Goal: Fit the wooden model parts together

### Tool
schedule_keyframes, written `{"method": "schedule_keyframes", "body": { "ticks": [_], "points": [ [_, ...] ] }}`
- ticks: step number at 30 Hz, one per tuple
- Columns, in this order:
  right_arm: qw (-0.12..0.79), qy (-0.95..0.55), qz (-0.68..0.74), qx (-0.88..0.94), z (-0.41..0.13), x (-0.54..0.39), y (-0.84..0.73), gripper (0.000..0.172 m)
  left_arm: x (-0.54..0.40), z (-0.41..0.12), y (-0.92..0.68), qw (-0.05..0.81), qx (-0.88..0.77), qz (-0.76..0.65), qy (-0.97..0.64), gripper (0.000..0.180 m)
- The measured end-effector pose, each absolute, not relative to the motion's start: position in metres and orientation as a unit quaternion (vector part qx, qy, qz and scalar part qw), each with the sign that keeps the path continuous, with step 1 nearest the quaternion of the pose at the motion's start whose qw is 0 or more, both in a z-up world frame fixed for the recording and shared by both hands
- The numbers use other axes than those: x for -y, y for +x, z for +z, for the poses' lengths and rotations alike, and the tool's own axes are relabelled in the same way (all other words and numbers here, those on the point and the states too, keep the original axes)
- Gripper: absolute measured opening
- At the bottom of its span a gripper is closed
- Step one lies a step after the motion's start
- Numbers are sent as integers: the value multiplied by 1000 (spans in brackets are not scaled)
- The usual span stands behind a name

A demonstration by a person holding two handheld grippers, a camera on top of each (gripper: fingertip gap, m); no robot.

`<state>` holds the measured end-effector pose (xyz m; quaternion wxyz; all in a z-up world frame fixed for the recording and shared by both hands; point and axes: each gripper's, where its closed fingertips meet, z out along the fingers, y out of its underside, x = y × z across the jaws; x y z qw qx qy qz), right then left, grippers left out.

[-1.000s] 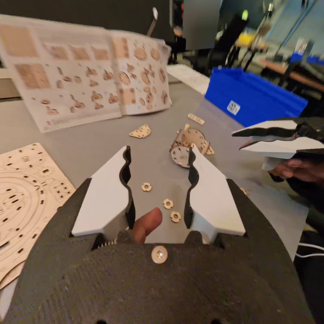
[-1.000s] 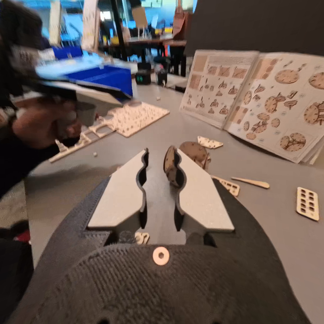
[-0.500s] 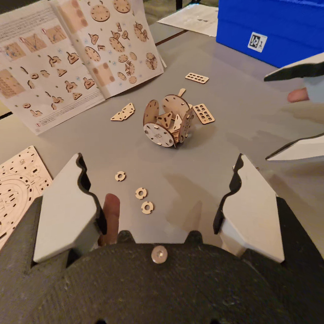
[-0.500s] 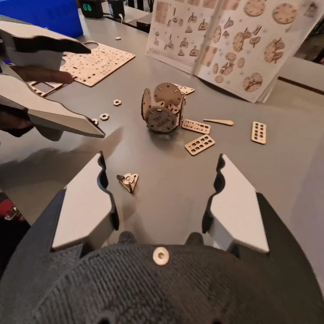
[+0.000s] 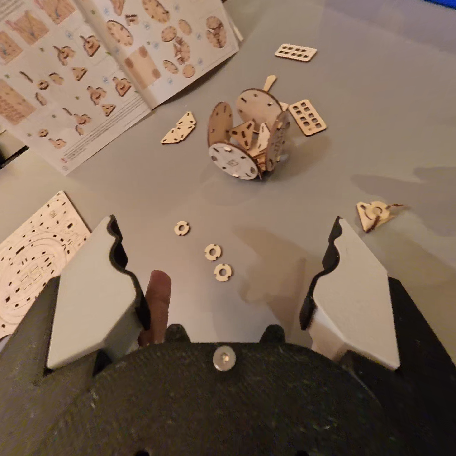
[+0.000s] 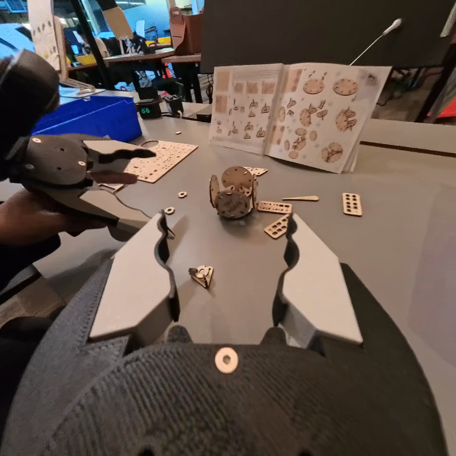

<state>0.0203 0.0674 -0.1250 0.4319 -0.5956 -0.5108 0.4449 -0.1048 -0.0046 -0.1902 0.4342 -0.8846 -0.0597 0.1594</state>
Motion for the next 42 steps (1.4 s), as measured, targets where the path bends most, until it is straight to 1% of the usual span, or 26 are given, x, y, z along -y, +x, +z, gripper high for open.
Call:
{"method": "schedule_keyframes", "body": {
  "ticks": [3,6,8,11,13,15,17,18,19,20,22,24,27,32,35,37,40,41,42],
  "points": [
    [424,-612,427,512,-140,-72,23,98,12,-185,-131,433,108,204,-871,158],
    [390,-631,435,511,-155,-66,25,100,24,-182,-149,417,127,259,-862,158],
    [378,-641,421,518,-165,-65,27,99,25,-187,-143,412,120,245,-869,158],
    [362,-648,399,538,-177,-62,30,75,23,-193,-128,420,108,207,-877,158],
    [331,-650,405,551,-182,-54,32,69,24,-194,-121,421,98,200,-879,158],
    [313,-650,418,552,-180,-47,31,68,20,-194,-110,425,80,185,-882,158],
    [323,-644,420,551,-175,-46,26,62,13,-194,-98,439,72,166,-880,158],
    [336,-643,415,549,-172,-48,22,56,9,-194,-95,444,76,164,-877,158],
    [346,-643,409,548,-170,-48,18,41,7,-194,-97,443,85,178,-874,158],
    [348,-643,405,549,-170,-45,14,35,7,-194,-105,436,97,205,-871,158],
    [341,-648,396,554,-171,-35,7,27,11,-192,-123,417,123,255,-864,158],
    [342,-641,391,565,-171,-22,2,20,14,-193,-130,411,138,262,-862,158],
    [403,-599,390,572,-153,-9,-4,18,12,-192,-131,420,137,242,-864,158],
    [470,-522,373,606,-125,10,-3,15,1,-174,-135,428,120,271,-854,158],
    [511,-503,347,604,-113,-1,0,15,-3,-158,-133,461,128,283,-831,158],
    [532,-519,327,583,-107,-21,2,14,-5,-145,-126,494,118,280,-815,158],
    [505,-577,318,558,-117,-47,4,9,-3,-124,-106,523,102,254,-807,157],
    [487,-598,312,554,-123,-53,3,8,-3,-113,-89,540,87,228,-806,153],
    [473,-616,307,550,-127,-58,2,10,-2,-97,-68,569,65,194,-796,138]
  ]
}}
